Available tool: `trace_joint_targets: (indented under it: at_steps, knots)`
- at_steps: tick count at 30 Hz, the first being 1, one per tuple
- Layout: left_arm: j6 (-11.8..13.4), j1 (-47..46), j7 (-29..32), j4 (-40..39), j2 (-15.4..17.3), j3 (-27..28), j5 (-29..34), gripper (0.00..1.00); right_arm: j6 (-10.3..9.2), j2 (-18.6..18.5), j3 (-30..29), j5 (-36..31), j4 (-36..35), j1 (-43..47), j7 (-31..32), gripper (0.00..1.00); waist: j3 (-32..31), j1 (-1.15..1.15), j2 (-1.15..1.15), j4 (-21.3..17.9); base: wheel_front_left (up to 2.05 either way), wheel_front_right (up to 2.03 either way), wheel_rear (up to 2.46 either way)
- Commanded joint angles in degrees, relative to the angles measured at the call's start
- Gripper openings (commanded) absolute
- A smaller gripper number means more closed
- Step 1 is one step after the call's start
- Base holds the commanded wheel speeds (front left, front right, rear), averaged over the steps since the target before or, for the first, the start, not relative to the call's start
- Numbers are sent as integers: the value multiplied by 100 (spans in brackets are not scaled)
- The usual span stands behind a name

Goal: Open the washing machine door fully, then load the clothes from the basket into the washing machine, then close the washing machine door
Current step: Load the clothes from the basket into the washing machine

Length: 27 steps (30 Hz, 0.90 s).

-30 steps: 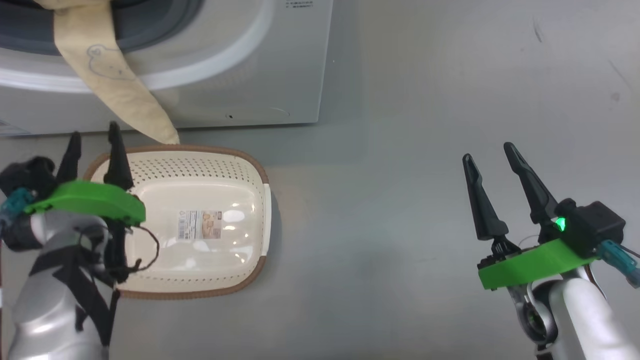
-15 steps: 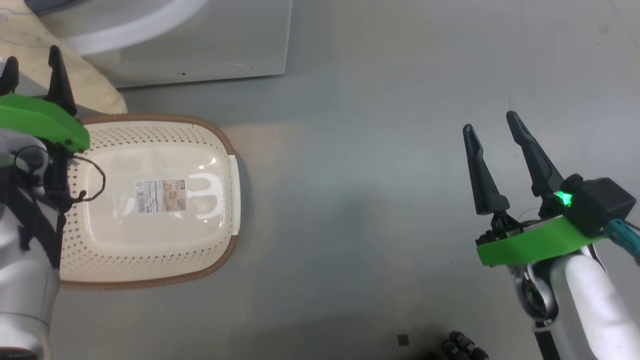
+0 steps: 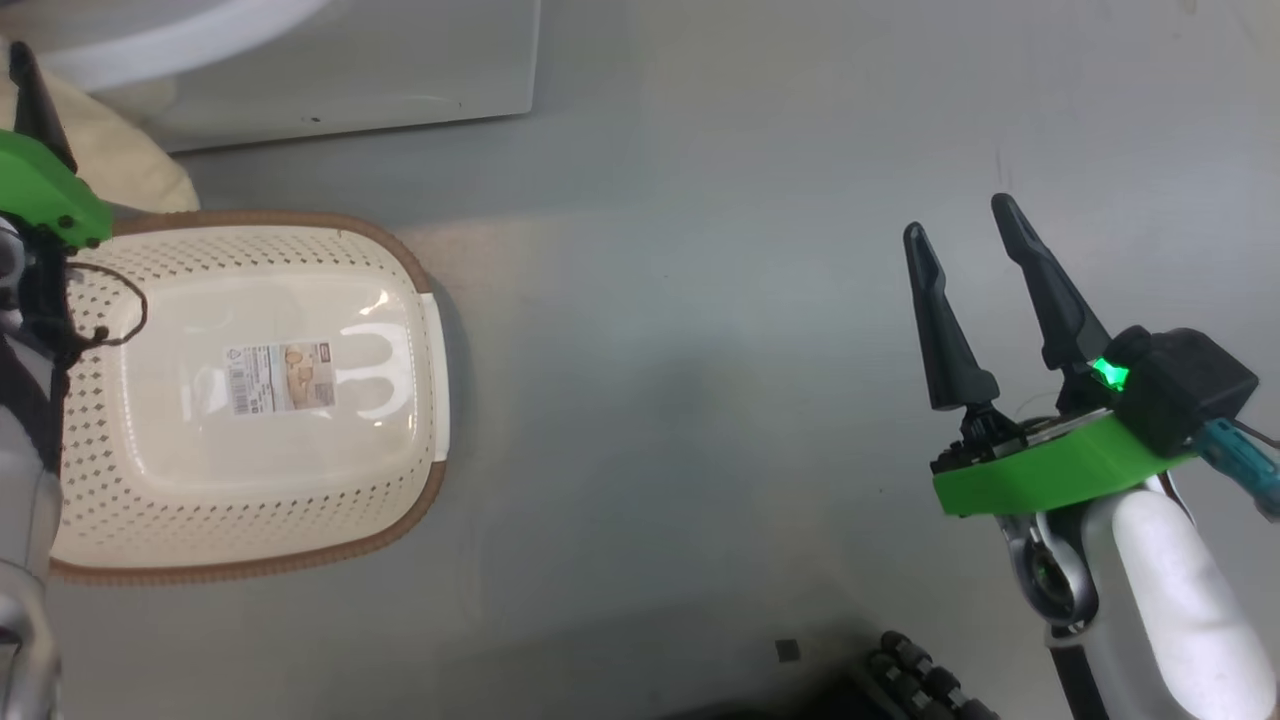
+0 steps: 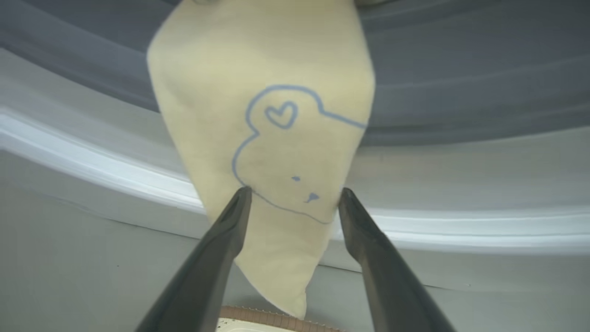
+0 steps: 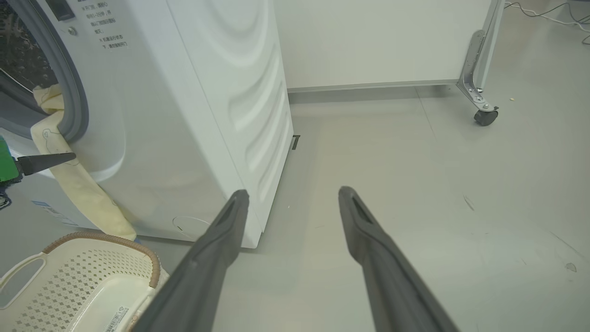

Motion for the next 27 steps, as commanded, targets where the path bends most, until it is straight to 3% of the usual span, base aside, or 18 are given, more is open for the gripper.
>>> trace_joint_targets:
  at_steps: [1, 7, 8, 9, 21, 27]
  knots:
    - [23, -186, -59, 2, 314, 158, -40, 100, -15, 10, 149, -18, -149, 36, -38, 100, 27, 0, 0, -33, 0, 0, 0]
    - [31, -457, -120, 288, 357, 95, -18, 100, -15, 28, 207, -27, -138, 8, -38, 100, 61, 0, 0, -89, 0, 0, 0]
    - [19, -493, -126, 329, 358, 92, -27, 57, -15, 30, 210, -29, -136, 9, -38, 100, 60, 0, 0, -95, 0, 0, 0]
    - [1, -523, -139, 365, 357, 96, -45, 0, -15, 32, 212, -30, -134, 10, -38, 100, 57, 0, 0, -99, 0, 0, 0]
    - [-159, -473, -341, 627, 346, -145, 59, 0, -15, 49, 245, -41, -59, 22, -38, 100, -164, 0, 0, -11, 0, 0, 0]
    - [-194, -303, -592, 354, 375, -295, 213, 0, -15, 51, 263, -24, 3, 56, -38, 100, -387, 0, 0, 90, 0, 0, 0]
